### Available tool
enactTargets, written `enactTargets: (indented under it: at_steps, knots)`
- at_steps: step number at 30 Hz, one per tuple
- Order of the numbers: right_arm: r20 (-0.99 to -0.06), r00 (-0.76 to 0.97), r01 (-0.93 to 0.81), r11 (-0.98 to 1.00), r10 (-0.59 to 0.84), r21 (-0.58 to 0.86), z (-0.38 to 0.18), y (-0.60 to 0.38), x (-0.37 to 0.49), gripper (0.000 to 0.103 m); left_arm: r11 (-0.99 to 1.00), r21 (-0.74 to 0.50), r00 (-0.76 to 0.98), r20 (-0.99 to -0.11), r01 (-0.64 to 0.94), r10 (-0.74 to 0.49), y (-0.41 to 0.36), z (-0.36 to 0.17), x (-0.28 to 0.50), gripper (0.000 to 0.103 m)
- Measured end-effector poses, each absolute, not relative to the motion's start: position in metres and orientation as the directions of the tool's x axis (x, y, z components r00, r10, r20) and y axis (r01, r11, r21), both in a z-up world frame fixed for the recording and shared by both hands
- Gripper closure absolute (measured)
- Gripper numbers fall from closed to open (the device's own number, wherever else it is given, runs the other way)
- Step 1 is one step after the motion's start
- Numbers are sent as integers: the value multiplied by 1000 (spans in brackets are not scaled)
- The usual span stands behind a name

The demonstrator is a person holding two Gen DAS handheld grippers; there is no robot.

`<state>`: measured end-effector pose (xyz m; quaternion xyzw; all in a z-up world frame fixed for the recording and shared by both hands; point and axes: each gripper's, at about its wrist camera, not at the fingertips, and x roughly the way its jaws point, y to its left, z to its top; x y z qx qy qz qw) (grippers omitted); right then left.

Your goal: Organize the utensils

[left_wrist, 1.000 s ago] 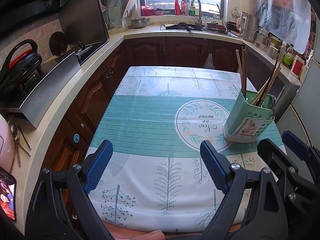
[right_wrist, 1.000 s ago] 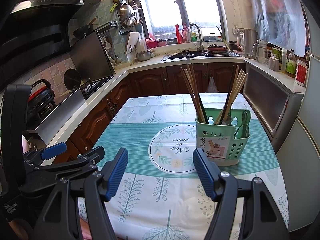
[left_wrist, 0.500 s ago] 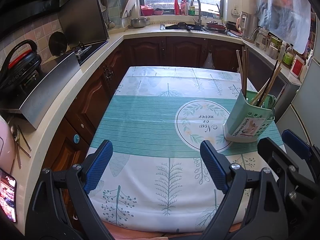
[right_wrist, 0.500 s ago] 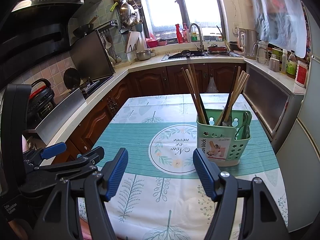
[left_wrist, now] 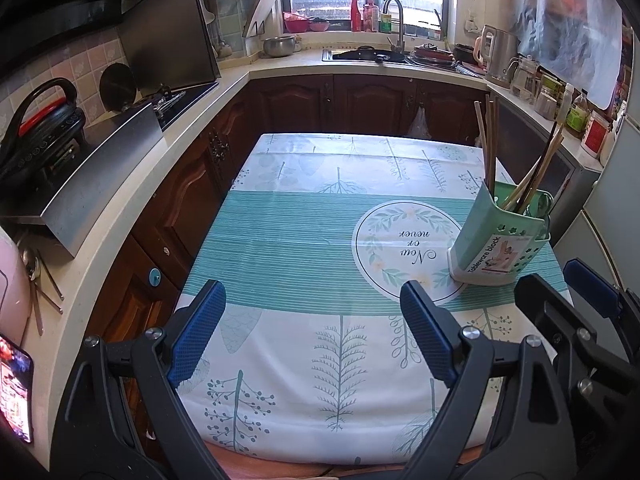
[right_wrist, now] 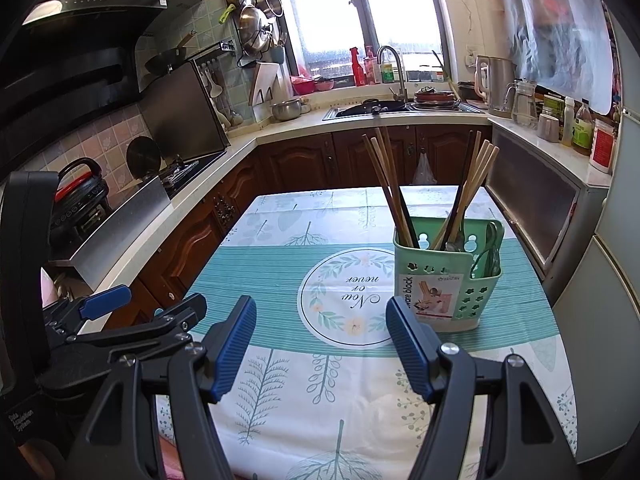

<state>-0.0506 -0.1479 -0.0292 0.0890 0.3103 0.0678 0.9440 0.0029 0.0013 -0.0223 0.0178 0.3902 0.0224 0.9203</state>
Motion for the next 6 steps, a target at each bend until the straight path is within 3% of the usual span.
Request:
enactTargets:
  at_steps: [6]
  knots:
    - [-581, 794, -75, 976, 182, 204, -30, -149, -48, 35, 999, 43, 690, -722, -26, 49, 6, -24, 3, 15]
